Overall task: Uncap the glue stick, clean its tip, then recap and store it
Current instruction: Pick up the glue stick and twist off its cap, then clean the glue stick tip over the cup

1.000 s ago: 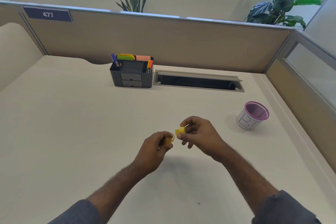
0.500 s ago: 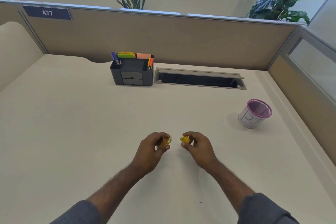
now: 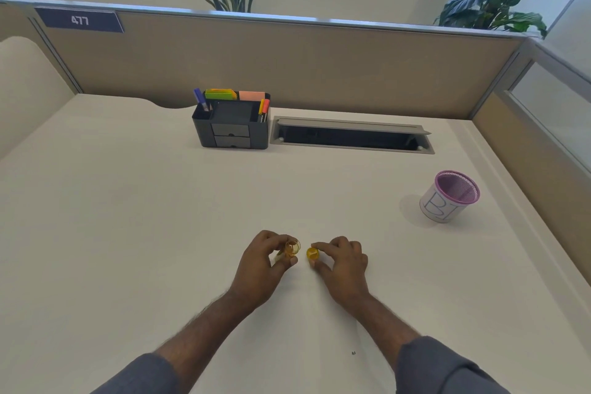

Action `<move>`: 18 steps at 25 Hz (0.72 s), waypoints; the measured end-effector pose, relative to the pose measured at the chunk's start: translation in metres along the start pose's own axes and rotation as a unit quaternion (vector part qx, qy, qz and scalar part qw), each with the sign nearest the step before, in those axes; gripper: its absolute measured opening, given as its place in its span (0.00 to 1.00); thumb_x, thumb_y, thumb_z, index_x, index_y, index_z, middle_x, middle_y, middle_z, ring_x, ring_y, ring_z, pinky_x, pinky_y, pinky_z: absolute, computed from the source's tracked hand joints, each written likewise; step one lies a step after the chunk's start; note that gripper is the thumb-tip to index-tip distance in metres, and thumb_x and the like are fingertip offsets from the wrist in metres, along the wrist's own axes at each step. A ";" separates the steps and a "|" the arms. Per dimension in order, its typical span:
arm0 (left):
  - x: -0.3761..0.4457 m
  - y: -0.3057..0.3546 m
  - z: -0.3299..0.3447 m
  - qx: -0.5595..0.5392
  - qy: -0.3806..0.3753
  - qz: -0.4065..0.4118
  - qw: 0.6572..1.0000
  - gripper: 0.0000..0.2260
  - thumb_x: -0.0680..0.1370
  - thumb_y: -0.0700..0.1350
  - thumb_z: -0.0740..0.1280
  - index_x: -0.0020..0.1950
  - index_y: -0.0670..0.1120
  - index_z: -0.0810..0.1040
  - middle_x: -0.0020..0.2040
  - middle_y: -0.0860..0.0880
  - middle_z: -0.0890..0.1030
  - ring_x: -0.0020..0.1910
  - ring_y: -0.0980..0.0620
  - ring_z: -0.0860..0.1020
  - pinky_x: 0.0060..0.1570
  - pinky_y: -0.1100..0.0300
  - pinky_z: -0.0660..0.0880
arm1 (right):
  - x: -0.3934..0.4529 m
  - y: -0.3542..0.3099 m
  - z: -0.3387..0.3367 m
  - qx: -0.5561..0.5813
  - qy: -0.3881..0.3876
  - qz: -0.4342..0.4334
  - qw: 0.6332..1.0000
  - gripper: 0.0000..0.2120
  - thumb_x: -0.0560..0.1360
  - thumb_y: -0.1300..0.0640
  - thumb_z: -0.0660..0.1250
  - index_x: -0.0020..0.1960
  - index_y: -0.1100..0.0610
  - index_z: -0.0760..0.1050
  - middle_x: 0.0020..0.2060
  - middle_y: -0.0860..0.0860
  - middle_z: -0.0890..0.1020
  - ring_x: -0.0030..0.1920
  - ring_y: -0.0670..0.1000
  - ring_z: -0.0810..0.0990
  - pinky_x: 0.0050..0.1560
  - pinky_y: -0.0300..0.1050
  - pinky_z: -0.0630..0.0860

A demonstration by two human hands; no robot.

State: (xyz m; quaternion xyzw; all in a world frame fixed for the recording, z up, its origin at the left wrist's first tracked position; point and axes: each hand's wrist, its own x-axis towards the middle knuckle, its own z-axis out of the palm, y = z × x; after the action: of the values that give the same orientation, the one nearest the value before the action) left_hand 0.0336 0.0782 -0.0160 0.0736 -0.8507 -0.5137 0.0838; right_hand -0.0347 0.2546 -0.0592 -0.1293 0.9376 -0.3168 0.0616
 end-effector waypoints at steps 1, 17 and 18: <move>0.000 -0.001 0.000 -0.001 -0.003 -0.001 1.000 0.13 0.73 0.39 0.74 0.53 0.54 0.82 0.49 0.52 0.79 0.50 0.60 0.77 0.54 0.63 0.74 | 0.000 0.000 0.000 -0.003 -0.007 0.001 1.000 0.16 0.75 0.45 0.69 0.62 0.42 0.77 0.48 0.43 0.70 0.57 0.51 0.67 0.49 0.45 0.56; 0.019 0.052 0.018 -0.150 0.004 -0.043 0.988 0.12 0.67 0.39 0.79 0.48 0.50 0.85 0.43 0.53 0.88 0.41 0.52 0.87 0.45 0.54 0.82 | -0.015 -0.024 -0.065 0.304 -0.031 -0.095 0.947 0.15 0.72 0.57 0.74 0.57 0.48 0.79 0.49 0.44 0.86 0.51 0.47 0.84 0.44 0.38 0.79; 0.021 0.058 0.020 -0.154 0.004 -0.045 0.987 0.12 0.67 0.40 0.79 0.47 0.50 0.85 0.43 0.51 0.88 0.40 0.50 0.87 0.44 0.52 0.83 | -0.015 -0.023 -0.068 0.310 -0.018 -0.094 0.946 0.14 0.73 0.58 0.74 0.57 0.48 0.80 0.48 0.43 0.86 0.50 0.47 0.84 0.44 0.37 0.79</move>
State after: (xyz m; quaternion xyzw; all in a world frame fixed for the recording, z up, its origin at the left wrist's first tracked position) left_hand 0.0062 0.1179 0.0271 0.1001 -0.7568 -0.6417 0.0739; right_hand -0.0291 0.2807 0.0093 -0.1968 0.7757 -0.5935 0.0853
